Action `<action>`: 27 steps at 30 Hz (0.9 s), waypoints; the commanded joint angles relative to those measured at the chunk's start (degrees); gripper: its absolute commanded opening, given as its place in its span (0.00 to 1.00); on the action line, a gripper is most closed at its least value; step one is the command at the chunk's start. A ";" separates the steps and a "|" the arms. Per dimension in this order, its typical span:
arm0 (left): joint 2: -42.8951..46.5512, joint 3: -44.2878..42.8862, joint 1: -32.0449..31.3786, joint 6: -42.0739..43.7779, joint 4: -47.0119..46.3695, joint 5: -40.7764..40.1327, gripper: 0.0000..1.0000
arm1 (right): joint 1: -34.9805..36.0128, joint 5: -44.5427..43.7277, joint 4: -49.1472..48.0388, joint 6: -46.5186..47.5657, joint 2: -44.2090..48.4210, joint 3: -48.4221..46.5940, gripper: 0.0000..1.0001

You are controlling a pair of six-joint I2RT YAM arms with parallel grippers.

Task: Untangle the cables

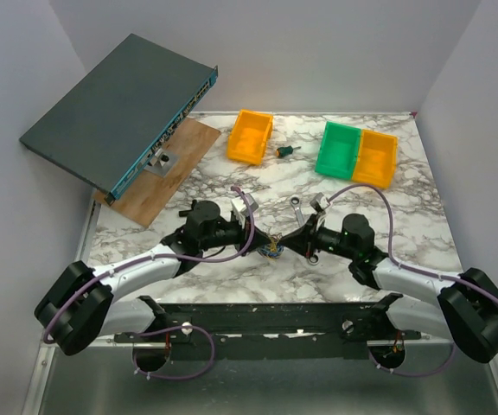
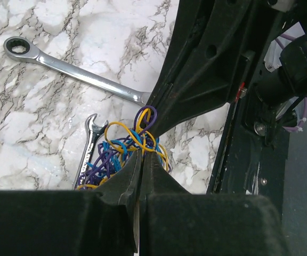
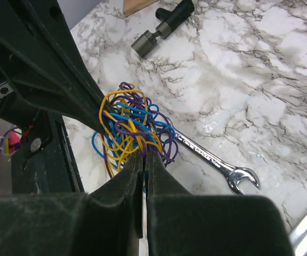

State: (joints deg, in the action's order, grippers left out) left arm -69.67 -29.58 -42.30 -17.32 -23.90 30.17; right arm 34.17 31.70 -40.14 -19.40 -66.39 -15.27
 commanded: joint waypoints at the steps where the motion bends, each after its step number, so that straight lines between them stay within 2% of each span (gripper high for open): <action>1: 2.84 1.43 0.35 -0.15 -3.37 1.49 0.11 | 0.37 -6.35 2.17 0.89 3.16 -0.50 0.03; 5: 5.21 2.75 0.53 -0.92 -3.08 -3.15 0.55 | 0.37 -10.01 2.43 0.51 5.42 0.49 0.01; 8: 6.29 4.22 1.96 -2.54 -3.63 -4.58 0.68 | 0.37 -11.78 3.11 0.44 5.63 0.40 0.01; 11: 5.27 4.63 5.02 -5.12 -3.94 -3.18 0.71 | 0.37 -11.93 3.14 0.43 5.06 0.09 0.01; 16: -0.98 1.78 9.06 -7.79 -0.59 0.12 0.71 | 0.37 -12.84 3.31 0.33 6.14 0.37 0.01; 23: -7.50 -2.06 9.39 -8.25 0.59 5.11 0.69 | 0.37 -10.92 1.59 0.06 10.24 2.67 0.01; 27: -11.63 -3.52 8.93 -8.77 -1.98 11.30 0.73 | 0.36 -7.61 0.15 -0.36 9.82 2.79 0.01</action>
State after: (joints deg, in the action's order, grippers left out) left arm -78.11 -30.89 -33.01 -25.12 -23.62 33.50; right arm 34.17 20.84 -36.97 -19.44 -56.66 -13.19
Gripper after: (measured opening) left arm 0.711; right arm 0.034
